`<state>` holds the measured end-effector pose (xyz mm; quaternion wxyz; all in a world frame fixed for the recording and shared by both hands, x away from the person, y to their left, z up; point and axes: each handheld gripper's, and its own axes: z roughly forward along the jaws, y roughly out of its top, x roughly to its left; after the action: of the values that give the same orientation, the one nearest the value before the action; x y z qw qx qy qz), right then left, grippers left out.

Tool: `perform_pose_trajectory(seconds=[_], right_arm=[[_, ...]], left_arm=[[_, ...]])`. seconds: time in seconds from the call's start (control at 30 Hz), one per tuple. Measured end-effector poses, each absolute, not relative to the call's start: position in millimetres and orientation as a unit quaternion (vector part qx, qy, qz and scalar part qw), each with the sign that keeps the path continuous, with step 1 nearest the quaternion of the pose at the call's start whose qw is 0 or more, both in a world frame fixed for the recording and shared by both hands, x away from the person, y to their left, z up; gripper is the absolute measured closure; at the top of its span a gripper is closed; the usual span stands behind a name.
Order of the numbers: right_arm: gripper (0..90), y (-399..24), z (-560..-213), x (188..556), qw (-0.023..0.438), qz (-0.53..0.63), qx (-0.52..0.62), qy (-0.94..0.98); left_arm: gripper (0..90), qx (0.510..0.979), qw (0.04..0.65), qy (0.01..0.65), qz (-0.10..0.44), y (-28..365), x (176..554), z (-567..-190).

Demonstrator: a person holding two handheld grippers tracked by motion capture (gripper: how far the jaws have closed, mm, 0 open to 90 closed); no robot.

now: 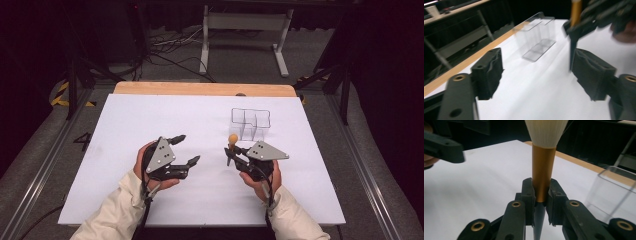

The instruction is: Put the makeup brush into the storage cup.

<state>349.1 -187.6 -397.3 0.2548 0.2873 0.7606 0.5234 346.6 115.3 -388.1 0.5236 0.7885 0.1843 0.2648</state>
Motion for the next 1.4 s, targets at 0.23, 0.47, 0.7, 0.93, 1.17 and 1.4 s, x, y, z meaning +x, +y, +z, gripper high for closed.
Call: perform_pose_trajectory(seconds=[0.23, 0.47, 0.7, 0.93, 1.17, 1.4], right_arm=[[78.1, -212.2, -388.9, 351.6, 0.278, 0.522, 0.309, 0.745], [78.1, -231.7, -382.8, 355.6, 0.3, 0.516, 0.333, 0.73], [78.1, -245.8, -379.4, 359.3, 0.317, 0.514, 0.356, 0.714], [78.0, -253.9, -371.7, 365.5, 0.338, 0.51, 0.359, 0.705], [78.0, -264.6, -353.1, 376.2, 0.35, 0.521, 0.362, 0.689], [78.0, -270.1, -337.3, 390.6, 0.356, 0.526, 0.368, 0.679]], left_arm=[[14.5, 0.789, 0.489, 0.223, 0.299, 158.7, 342.3, -402.2], [7.2, 0.78, 0.475, 0.287, 0.29, 201.8, 333.0, -421.9], [2.7, 0.781, 0.468, 0.295, 0.289, 241.3, 312.3, -432.7], [2.2, 0.765, 0.478, 0.333, 0.276, 272.1, 309.2, -438.7], [2.2, 0.768, 0.478, 0.331, 0.27, 267.6, 310.9, -441.7], [1.3, 0.767, 0.477, 0.331, 0.272, 263.8, 312.2, -443.4]])
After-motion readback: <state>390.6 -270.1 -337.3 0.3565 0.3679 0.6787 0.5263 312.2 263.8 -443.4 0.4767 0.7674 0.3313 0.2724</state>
